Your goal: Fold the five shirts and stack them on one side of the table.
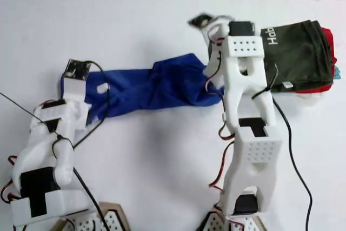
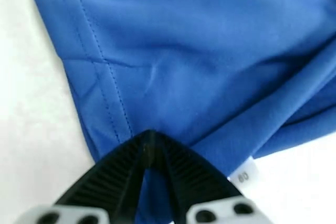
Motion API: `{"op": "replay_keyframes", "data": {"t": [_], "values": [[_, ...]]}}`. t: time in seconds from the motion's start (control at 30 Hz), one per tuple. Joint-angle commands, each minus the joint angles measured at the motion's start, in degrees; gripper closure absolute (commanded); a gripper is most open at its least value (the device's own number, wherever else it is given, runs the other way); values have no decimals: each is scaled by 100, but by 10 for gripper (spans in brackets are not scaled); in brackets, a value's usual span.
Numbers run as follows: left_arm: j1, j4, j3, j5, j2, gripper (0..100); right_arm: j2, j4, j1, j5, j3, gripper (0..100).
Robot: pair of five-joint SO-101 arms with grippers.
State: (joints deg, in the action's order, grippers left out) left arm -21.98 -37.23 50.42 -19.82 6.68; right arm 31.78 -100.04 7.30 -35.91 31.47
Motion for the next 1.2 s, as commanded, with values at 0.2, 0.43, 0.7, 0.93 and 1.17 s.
{"op": "replay_keyframes", "data": {"t": [0.2,0.43,0.7,0.93,1.17], "values": [[44,70,-4,26,123,976,-418,154,347,-97,-378,721],[44,70,-4,26,123,976,189,646,251,-97,-378,722],[44,70,-4,26,123,976,620,927,75,-97,-369,862],[44,70,-4,26,123,976,558,576,-558,-97,431,983],[44,70,-4,26,123,976,215,-136,-848,-360,949,980]]}}
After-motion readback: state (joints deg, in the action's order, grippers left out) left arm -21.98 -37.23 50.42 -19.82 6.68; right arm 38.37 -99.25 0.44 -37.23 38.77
